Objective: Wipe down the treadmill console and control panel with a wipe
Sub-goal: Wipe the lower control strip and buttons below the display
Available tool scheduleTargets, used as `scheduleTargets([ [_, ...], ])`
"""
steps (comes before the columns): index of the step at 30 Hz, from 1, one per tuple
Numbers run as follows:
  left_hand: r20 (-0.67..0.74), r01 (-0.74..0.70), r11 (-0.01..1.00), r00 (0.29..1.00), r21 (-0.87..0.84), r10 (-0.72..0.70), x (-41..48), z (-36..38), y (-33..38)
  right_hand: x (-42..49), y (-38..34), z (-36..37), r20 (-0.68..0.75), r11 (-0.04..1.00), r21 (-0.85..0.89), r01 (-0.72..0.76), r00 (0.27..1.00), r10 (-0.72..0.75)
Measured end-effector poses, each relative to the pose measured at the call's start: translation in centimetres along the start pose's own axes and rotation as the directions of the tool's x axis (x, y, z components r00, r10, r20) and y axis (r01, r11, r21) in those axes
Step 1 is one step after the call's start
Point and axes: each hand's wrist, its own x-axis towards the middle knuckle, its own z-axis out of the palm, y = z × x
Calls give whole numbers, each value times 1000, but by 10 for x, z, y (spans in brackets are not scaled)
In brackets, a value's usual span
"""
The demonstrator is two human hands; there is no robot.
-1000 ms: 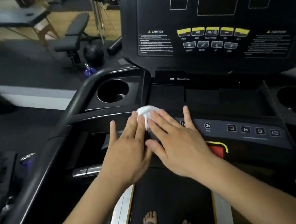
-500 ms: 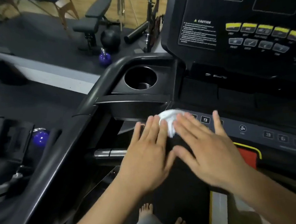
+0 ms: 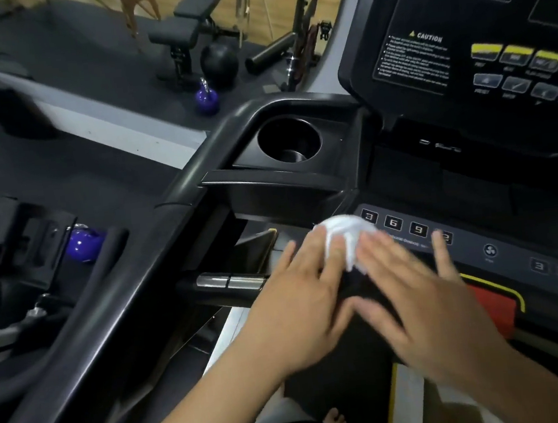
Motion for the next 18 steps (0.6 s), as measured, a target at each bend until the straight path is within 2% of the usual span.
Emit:
scheduleTargets([
  [5, -11, -20, 999, 1000, 45, 20, 45, -2, 10, 32, 16, -11, 1, 984, -11, -176, 984, 176],
  [9, 24, -93, 994, 995, 64, 92, 16, -6, 6, -8, -1, 0, -10, 991, 2, -133, 991, 133],
  [13, -12, -114, 986, 993, 125, 117, -4, -1, 14, -43, 5, 6, -17, 996, 10, -88, 996, 88],
  [18, 31, -179, 960, 984, 215, 177, 48, 9, 48, -24, 42, -5, -26, 956, -30, -291, 957, 290],
])
